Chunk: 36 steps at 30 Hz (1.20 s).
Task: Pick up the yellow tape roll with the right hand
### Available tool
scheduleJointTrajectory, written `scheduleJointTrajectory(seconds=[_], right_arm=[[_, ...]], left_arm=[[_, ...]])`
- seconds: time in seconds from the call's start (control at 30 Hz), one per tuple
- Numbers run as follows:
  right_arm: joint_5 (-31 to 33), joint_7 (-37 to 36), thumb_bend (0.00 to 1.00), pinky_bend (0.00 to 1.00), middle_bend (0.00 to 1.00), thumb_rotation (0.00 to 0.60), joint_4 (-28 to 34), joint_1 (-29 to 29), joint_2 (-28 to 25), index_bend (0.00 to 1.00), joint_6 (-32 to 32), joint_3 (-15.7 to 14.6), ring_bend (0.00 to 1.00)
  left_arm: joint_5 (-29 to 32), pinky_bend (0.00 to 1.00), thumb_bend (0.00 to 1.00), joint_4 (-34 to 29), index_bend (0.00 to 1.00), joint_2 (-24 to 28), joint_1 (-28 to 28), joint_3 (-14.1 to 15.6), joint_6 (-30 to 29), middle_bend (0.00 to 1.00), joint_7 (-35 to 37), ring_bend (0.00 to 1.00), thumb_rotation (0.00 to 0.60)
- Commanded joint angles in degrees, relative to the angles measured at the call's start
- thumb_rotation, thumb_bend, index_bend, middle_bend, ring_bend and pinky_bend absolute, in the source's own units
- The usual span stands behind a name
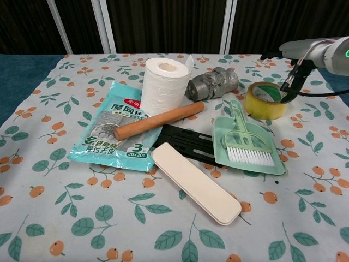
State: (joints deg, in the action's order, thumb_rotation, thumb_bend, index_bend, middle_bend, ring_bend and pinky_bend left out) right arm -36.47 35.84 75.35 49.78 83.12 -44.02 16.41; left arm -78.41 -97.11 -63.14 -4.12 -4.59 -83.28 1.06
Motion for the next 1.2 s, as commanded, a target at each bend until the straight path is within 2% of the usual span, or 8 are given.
scheduleJointTrajectory(seconds=[0.03,0.27,0.43,0.63,0.73,0.87,1.2], right_arm=[[4.2,2.1,0.18,0.15,0.0,0.6,-4.3,3.3,2.7,0.04,3.0,-1.2,0.04],[10.7,3.1,0.17,0.15,0.0,0.6,-8.7,6.9,4.5,0.04,6.9,-3.6,0.04],[12.0,2.7,0.17,0.15,0.0,0.6,-11.5,8.0,5.8,0.04,7.5,-5.2,0.03],[13.5,1.2,0.17,0.15,0.0,0.6,-16.5,8.9,7.4,0.04,10.0,-5.5,0.03],[13.0,-0.3,0.17,0.15,0.04,0.6,-18.7,9.4,8.1,0.04,11.1,-5.4,0.05],[12.2,-1.8,0.17,0.15,0.1,0.6,-19.8,9.8,8.3,0.07,12.2,-5.6,0.12],[12.8,-3.6,0.17,0.17,0.2,0.6,-19.0,10.7,7.7,0.15,14.4,-7.8,0.18]], left_arm=[[0.7,0.0,0.55,-0.2,0.15,0.0,0.0,-0.2,0.3,0.06,-0.2,0.05,0.6],[1.3,0.0,0.55,-0.6,0.15,0.2,-0.1,-0.3,0.7,0.06,-0.6,0.05,0.6],[1.7,0.0,0.55,-0.9,0.15,0.3,0.0,-0.4,0.6,0.06,-1.2,0.05,0.6],[1.8,0.0,0.55,-1.0,0.15,0.2,0.2,-0.5,0.1,0.06,-1.6,0.05,0.6],[2.2,0.0,0.55,-1.1,0.15,0.1,0.3,-0.7,0.0,0.06,-1.7,0.05,0.6],[2.8,0.0,0.55,-1.4,0.15,0.1,0.2,-0.8,0.2,0.06,-2.1,0.05,0.6],[3.6,0.0,0.55,-2.0,0.15,0.3,0.2,-0.9,0.7,0.06,-2.3,0.05,0.6]])
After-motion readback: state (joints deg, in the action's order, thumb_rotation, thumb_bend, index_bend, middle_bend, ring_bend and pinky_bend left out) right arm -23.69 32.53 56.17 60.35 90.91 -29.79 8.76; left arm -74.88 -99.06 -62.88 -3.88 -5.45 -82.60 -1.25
